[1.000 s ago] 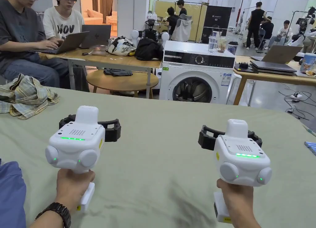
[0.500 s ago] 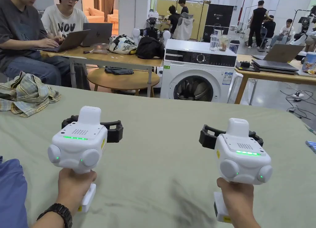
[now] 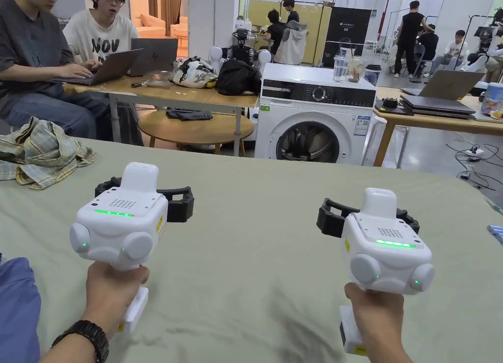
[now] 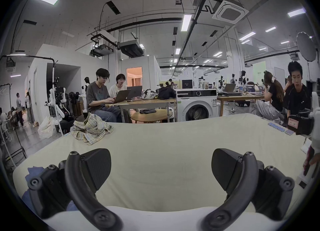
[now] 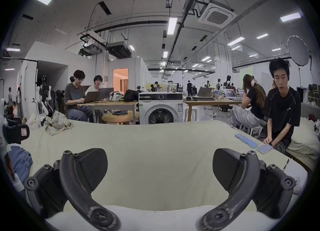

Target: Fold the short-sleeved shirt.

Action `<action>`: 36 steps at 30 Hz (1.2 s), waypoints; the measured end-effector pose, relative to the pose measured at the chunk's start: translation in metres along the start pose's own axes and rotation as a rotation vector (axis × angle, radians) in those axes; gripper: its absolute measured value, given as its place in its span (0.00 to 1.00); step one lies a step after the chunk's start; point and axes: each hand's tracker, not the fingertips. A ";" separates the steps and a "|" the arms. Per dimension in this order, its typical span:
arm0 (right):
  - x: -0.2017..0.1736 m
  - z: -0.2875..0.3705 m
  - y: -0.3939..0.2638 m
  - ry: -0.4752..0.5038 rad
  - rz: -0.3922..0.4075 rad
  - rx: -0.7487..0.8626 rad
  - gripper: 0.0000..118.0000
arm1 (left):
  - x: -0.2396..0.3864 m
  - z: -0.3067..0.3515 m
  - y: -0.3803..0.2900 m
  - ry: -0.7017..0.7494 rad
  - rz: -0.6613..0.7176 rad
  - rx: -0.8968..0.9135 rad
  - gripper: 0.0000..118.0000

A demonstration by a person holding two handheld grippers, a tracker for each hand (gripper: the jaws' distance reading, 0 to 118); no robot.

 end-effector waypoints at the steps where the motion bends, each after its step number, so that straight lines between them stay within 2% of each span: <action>1: 0.000 0.001 0.000 -0.001 -0.002 0.000 1.00 | 0.000 0.000 0.000 0.003 0.005 0.004 0.97; 8: -0.002 0.004 0.001 0.001 0.025 0.001 1.00 | -0.001 0.004 0.006 0.009 0.020 0.023 0.97; 18: 0.000 0.011 0.007 -0.012 -0.036 -0.010 1.00 | 0.002 0.003 0.006 -0.003 -0.007 0.020 0.97; 28: -0.005 0.011 0.002 0.002 0.027 -0.014 1.00 | 0.000 0.004 0.002 0.006 0.012 0.002 0.97; 36: -0.005 0.010 -0.002 -0.008 0.017 -0.044 1.00 | -0.003 0.008 0.002 0.000 0.028 -0.009 0.97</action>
